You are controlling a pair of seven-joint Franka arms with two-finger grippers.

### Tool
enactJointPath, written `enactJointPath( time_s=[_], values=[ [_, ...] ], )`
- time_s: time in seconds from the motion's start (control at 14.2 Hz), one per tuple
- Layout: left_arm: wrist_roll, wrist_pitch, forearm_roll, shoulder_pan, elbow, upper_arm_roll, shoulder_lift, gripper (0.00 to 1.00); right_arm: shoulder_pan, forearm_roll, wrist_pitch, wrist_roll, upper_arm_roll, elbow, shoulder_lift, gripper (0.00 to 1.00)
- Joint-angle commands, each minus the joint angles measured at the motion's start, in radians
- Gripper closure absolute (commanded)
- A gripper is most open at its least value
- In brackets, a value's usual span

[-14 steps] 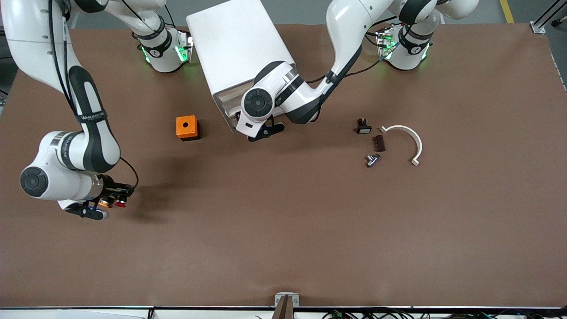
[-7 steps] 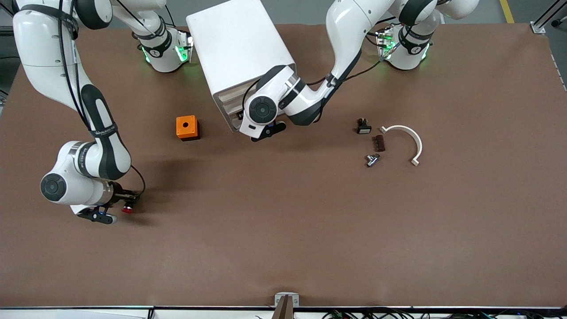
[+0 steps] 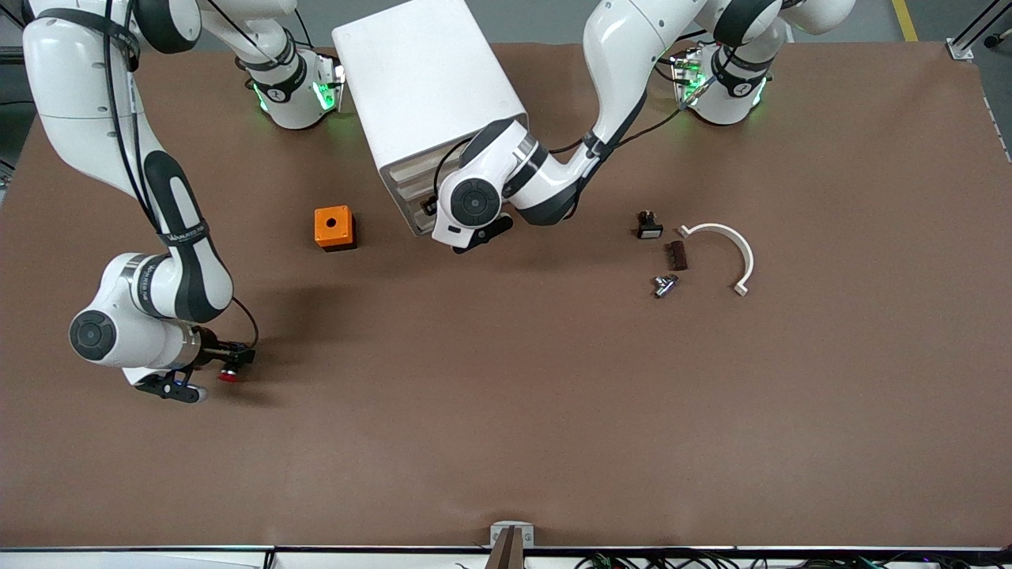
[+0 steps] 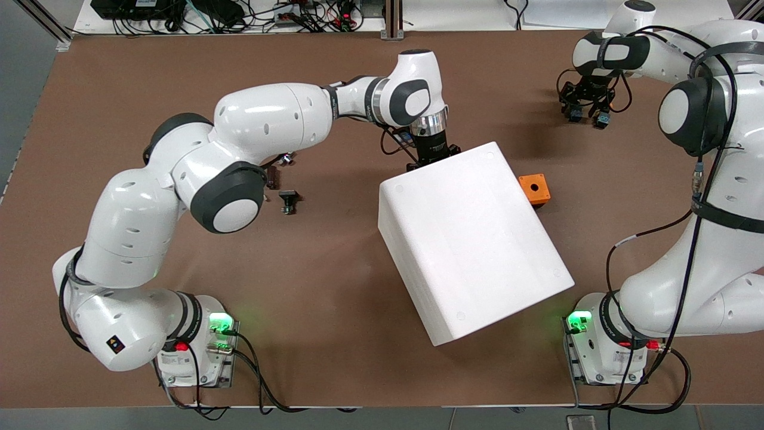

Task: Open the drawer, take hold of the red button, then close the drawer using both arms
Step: 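Set the red button beside the yellow button with the right gripper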

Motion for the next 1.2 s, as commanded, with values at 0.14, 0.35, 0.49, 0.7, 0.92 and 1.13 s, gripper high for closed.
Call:
enactJointPath(
  time_s=[0.14, 0.35, 0.49, 0.7, 0.92, 1.13],
  values=[
    [-0.075, 0.004, -0.019, 0.004, -0.014, 0.006, -0.022, 0.01, -0.014, -0.016, -0.016, -0.004, 0.01, -0.005, -0.12, 0.0],
    [-0.058, 0.007, 0.029, 0.054, -0.008, 0.018, -0.027, 0.01, -0.014, -0.02, -0.045, -0.004, 0.01, -0.005, -0.198, 0.0],
    [-0.056, 0.007, 0.117, 0.115, 0.004, 0.018, -0.063, 0.01, -0.015, -0.02, -0.081, -0.006, 0.01, -0.002, -0.25, 0.0],
    [-0.008, 0.009, 0.225, 0.204, 0.006, 0.02, -0.152, 0.01, -0.014, -0.025, -0.16, -0.007, 0.01, -0.001, -0.336, 0.0],
    [0.133, -0.017, 0.24, 0.318, -0.002, 0.02, -0.279, 0.01, -0.009, -0.025, -0.213, -0.012, 0.012, -0.004, -0.424, 0.0],
    [0.261, -0.233, 0.312, 0.388, -0.002, 0.02, -0.387, 0.01, 0.001, -0.026, -0.261, -0.013, 0.016, -0.01, -0.516, 0.0]
  ],
)
